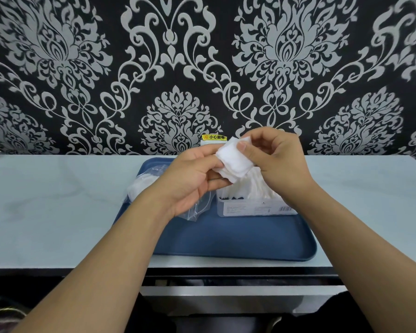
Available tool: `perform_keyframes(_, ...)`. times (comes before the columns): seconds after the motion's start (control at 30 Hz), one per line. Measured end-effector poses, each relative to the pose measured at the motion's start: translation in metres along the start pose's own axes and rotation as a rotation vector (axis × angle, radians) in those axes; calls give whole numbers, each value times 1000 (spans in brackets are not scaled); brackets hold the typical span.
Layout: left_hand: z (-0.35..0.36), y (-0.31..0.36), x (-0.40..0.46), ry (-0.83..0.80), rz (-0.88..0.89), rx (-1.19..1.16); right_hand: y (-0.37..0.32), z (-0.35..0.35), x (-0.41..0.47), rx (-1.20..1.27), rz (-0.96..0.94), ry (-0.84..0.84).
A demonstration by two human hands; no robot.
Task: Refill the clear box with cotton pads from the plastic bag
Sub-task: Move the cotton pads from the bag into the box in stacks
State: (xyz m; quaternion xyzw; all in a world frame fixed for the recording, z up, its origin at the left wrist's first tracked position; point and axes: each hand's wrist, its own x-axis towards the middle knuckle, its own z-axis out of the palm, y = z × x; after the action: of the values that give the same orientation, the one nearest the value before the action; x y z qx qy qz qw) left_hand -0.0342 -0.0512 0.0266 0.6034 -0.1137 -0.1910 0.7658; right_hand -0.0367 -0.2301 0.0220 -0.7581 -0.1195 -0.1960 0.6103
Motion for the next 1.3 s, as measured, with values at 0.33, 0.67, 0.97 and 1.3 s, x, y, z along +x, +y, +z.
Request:
perform_keyframes(0.33,0,-3,0,134,120,162,-1,3,-1,-138,-42,-193)
perform_keyframes(0.67,-7,3,0,-21,69,-60,-2,1,-1,8,-68,-238)
perform_keyframes(0.97,-8,4,3,-6,79,-177,-6,-1,2,392,128,-196)
perform_keyframes(1.3,3,-1,6,143,118,32,-5,-3,2,201,136,-203)
